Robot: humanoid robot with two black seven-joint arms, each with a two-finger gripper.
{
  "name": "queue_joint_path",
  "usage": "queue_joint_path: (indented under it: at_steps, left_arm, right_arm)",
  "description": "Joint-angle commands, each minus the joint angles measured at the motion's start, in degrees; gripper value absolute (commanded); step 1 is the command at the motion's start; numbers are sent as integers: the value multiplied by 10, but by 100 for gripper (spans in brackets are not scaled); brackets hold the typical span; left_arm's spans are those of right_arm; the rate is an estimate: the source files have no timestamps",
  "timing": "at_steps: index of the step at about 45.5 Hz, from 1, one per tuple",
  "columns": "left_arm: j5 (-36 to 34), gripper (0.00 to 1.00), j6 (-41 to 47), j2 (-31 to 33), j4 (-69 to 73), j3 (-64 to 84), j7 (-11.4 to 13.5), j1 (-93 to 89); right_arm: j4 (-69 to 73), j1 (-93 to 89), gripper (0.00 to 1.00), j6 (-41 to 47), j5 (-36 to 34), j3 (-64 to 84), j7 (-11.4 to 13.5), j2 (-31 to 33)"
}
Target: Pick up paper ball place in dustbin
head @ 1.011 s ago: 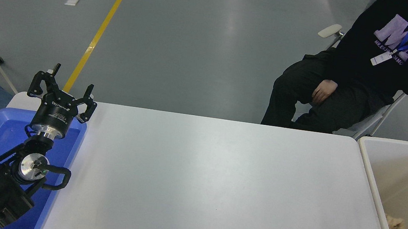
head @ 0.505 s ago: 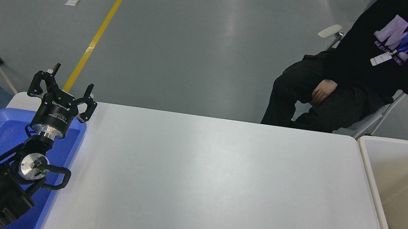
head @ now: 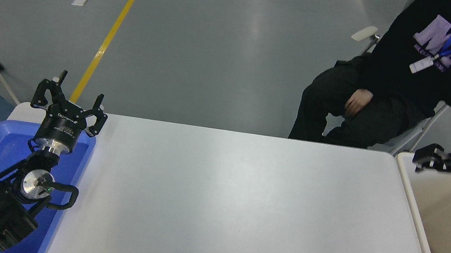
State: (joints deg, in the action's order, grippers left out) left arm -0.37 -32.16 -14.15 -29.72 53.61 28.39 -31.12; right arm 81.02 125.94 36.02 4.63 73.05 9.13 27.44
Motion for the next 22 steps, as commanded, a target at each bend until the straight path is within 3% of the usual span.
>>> queue_joint_path:
  at_steps: [1,6,22]
  left_arm:
    - [0,98,-1,0,0,0,-1,-1]
    - [-1,98,-1,0,0,0,-1,-1]
    - [-1,98,-1,0,0,0,-1,-1]
  right_arm:
    - [23,77,100,90,-26,-29,0,-91]
    - [18,76,100,90,-30,-28,0,-121]
    - [7,65,100,90,-30,-26,0,-120]
